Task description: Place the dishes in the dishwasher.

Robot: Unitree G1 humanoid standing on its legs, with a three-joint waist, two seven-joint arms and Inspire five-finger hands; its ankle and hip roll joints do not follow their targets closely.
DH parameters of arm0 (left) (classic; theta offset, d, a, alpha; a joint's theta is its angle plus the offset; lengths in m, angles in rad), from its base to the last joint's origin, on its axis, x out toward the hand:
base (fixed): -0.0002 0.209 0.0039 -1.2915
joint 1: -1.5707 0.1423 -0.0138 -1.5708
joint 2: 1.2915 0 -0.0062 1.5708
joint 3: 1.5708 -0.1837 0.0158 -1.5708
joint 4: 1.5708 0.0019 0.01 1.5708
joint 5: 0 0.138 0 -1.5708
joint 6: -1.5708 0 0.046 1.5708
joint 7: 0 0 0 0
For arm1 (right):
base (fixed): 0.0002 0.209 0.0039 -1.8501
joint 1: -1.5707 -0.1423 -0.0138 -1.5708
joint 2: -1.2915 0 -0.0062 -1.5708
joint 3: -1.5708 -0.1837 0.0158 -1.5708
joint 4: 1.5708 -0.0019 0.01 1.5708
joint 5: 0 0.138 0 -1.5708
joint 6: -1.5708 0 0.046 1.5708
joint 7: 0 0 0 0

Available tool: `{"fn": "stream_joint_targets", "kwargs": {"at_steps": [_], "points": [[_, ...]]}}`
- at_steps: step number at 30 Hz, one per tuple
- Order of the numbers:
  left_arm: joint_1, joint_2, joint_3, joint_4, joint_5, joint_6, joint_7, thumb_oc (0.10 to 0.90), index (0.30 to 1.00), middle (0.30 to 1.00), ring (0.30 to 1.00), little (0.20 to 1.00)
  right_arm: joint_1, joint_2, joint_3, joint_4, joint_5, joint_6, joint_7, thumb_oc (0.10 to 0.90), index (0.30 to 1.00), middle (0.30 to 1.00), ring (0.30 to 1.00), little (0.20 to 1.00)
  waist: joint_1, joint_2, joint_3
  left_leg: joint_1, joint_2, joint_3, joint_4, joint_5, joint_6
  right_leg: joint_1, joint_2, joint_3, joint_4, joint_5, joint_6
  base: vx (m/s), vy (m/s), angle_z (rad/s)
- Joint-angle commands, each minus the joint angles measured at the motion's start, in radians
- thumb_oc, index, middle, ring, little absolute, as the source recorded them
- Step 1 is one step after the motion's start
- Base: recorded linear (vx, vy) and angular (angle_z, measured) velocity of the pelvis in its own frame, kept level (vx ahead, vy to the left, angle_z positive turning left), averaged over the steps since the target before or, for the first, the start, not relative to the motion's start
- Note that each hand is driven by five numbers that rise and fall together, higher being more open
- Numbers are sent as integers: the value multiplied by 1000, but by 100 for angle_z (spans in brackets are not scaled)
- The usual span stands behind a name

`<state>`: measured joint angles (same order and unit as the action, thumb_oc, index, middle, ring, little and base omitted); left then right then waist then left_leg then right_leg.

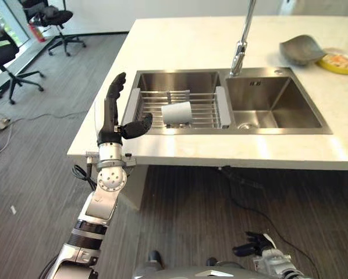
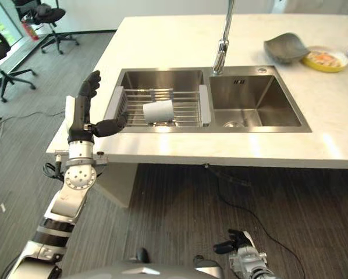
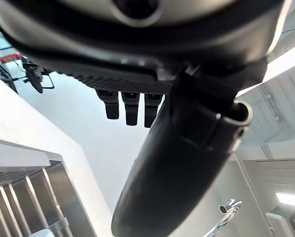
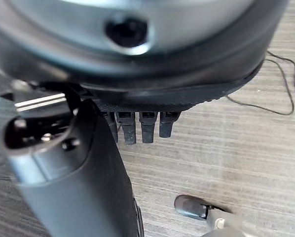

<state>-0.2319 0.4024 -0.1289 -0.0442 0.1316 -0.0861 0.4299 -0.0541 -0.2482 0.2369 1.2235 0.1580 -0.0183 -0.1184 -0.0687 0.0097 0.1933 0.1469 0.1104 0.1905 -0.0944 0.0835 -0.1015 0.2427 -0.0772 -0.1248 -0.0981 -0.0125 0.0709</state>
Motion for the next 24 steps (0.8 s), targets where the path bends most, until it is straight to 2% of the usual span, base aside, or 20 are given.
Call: {"fn": "stream_joint_targets", "kwargs": {"at_steps": [1,5,10,12,15,19,24], "points": [[-112,67,-11,-83,129,-61,-10,800,900,900,900,900,-7,15,39,-21,-29,-25,16,800,900,900,900,900,22,13,-85,46,-17,25,7,-74,-24,-54,-35,-58,20,-13,54,44,32,-9],[-214,141,-85,-76,266,-27,-74,800,900,900,900,900,2,29,48,-21,-37,-18,31,800,900,900,900,900,-1,20,-93,64,-19,36,7,-90,-17,-44,-37,-55,17,-14,62,22,14,-2],[-243,149,-104,-68,288,-21,-89,800,900,900,900,900,7,31,47,-19,-43,-15,35,800,900,900,900,900,-6,19,-92,63,-20,42,7,-83,-15,-48,-38,-52,18,-5,62,3,5,-3],[-387,144,-184,28,359,11,-105,800,900,900,900,900,41,27,39,10,-56,0,41,800,900,900,900,900,-41,25,-93,75,-23,60,7,-95,-13,-47,-44,-43,14,-3,71,10,35,-14],[-409,137,-198,58,372,25,-108,800,900,900,900,900,48,28,39,17,-56,3,41,800,900,900,900,900,-50,27,-96,84,-24,62,7,-108,-14,-42,-45,-39,14,-12,74,31,22,-7],[-528,99,-266,243,408,80,-102,800,900,900,900,900,71,29,46,19,-57,5,43,800,900,900,900,900,-91,33,-90,97,-22,90,7,-114,-11,-56,-43,-2,15,-2,79,-10,7,-34],[-593,93,-306,370,434,113,-111,800,900,900,900,900,80,31,52,18,-58,7,48,800,900,900,900,900,-113,37,-81,102,-19,114,7,-115,-11,-73,-39,26,18,5,81,-18,-1,-35]]}}
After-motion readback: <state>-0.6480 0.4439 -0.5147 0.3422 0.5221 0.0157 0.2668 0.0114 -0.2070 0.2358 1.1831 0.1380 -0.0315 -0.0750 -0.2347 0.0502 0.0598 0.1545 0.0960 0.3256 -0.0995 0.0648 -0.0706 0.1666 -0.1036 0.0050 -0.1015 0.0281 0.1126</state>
